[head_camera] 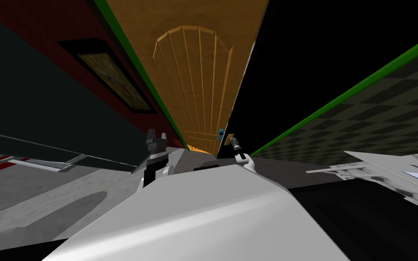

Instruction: Pull the door open

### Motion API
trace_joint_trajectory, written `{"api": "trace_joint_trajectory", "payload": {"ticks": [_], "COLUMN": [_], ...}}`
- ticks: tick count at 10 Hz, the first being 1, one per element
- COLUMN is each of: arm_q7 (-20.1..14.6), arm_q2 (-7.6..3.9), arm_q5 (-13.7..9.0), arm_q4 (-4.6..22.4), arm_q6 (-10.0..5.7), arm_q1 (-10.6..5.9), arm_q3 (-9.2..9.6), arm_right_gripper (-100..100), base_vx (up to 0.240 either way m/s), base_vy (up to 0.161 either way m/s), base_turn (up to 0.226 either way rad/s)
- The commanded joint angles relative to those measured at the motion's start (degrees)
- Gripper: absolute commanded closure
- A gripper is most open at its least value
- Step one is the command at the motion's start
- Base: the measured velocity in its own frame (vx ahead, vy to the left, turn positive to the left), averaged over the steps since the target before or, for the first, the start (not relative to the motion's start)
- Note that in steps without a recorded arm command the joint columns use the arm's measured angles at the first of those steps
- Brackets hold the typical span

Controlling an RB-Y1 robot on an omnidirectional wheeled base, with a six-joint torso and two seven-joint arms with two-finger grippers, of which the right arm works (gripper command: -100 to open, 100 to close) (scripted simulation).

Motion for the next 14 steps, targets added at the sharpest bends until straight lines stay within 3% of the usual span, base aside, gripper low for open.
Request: {"api": "trace_joint_trajectory", "payload": {"ticks": [1, 5, 10, 11, 12, 14], "arm_q7": [-0.5, -2.3, -6.6, -6.0, -7.1, -8.3], "arm_q2": [-0.69, -2.46, -5.86, -5.53, -6.55, -7.76], "arm_q5": [0.0, 0.3, 1.2, 1.1, 1.3, 1.6], "arm_q4": [0.0, -1.0, -4.1, -3.5, -3.7, -4.0], "arm_q6": [-0.17, -1.27, -4.25, -3.78, -5.28, -6.85], "arm_q1": [0.96, 2.80, 5.53, 5.46, 6.38, 7.40], "arm_q3": [-0.16, 1.06, 5.55, 4.90, 5.57, 6.05], "arm_right_gripper": [100, 100, 100, 100, 100, 100], "base_vx": [-0.105, -0.204, -0.209, -0.081, -0.135, -0.216], "base_vy": [-0.030, -0.049, -0.120, -0.050, -0.048, -0.084], "base_turn": [0.008, 0.062, 0.175, 0.056, 0.119, 0.157]}}
